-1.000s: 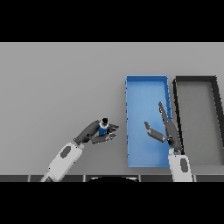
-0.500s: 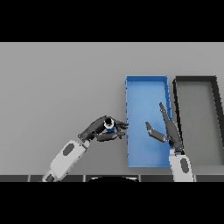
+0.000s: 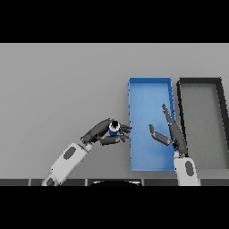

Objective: Pick up the blue pipe and place it into the blue bin.

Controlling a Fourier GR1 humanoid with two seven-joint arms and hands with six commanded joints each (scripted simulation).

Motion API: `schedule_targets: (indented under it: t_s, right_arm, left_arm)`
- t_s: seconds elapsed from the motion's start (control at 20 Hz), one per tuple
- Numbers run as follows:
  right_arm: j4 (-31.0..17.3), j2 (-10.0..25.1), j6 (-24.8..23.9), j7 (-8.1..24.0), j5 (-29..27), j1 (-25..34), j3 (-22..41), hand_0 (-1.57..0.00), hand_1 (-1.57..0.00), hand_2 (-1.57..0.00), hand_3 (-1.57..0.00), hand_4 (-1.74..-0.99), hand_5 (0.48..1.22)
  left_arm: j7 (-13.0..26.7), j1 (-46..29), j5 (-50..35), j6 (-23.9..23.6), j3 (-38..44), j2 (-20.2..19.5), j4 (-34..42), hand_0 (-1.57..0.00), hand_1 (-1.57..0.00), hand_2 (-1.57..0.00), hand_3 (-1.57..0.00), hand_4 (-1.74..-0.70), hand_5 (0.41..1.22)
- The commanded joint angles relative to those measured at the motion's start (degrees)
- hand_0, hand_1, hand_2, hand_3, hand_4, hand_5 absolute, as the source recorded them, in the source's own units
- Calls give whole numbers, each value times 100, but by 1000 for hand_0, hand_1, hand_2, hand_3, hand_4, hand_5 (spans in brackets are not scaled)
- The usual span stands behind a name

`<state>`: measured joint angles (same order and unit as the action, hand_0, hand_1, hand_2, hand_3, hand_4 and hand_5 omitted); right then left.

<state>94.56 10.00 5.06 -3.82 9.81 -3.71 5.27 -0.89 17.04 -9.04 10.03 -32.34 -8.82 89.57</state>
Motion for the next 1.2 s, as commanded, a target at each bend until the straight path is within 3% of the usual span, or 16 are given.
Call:
schedule_targets:
  t_s: [0.0, 0.1, 0.2, 0.25, 0.35, 0.55, 0.8, 0.95, 1.1, 1.15]
  right_arm:
    - [56, 5, 5, 76, 4, 23, 14, 1, 1, 1, 1, -1243, 687]
    - [72, 58, 59, 6, -70, 82, -28, 1, 1, 1, 1, -1213, 684]
    - [284, 123, 559, -179, -767, 78, -140, 1, 1, 1, 1, -1225, 647]
    - [439, 170, 861, -102, -1184, 135, -156, 1, 1, 1, 1, -1231, 620]
    - [745, 391, 1266, 415, -1901, 355, -217, 1, 1, 1, 1, -1254, 554]
    - [1309, 889, 1991, 1280, -3112, 855, -62, 1, 1, 1, 1, -1326, 507]
    - [1730, 1115, 2408, 1936, -3687, 1735, 477, 1, 1, 1, 1, -1338, 495]
    - [1655, 1066, 2450, 2311, -3654, 2258, 735, 1, 1, 1, 1, -1326, 485]
    - [1487, 892, 2660, 2324, -3527, 2644, 1000, 1, 1, 1, 1, -1307, 497]
    - [1429, 847, 2691, 2348, -3479, 2775, 1051, 1, 1, 1, 1, -1288, 502]
  left_arm:
    - [-25, 5, 71, -34, -33, 27, -38, -1570, -1570, -1570, -1442, -1730, 1220]
    - [-62, -21, 53, -12, -31, -4, -13, -1570, -1570, -1570, -1440, -1730, 1220]
    - [0, 14, 14, -26, -34, 26, 27, -1571, -1571, -1571, -1441, -1730, 1221]
    - [-10, -1, 5, -10, -28, 12, -8, -1571, -1571, -1571, -1441, -1731, 1221]
    - [-79, 38, -29, 48, -4, 7, -52, -1571, -1571, -1571, -1442, -1731, 1221]
    - [-41, 116, 55, 16, -43, 37, -71, -1571, -1571, -1571, -1444, -1731, 1221]
    - [50, 132, 84, 16, -48, -25, -33, -1571, -1571, -1571, -1441, -1730, 1221]
    - [38, 173, 100, 8, -44, -4, -50, -1571, -1571, -1571, -1439, -1730, 1221]
    - [-108, 69, 74, 106, -90, -69, 53, -1571, -1571, -1571, -1444, -1728, 1221]
    - [-187, 92, 42, 132, -50, -50, 2, -1571, -1571, -1571, -1469, -1670, 1221]
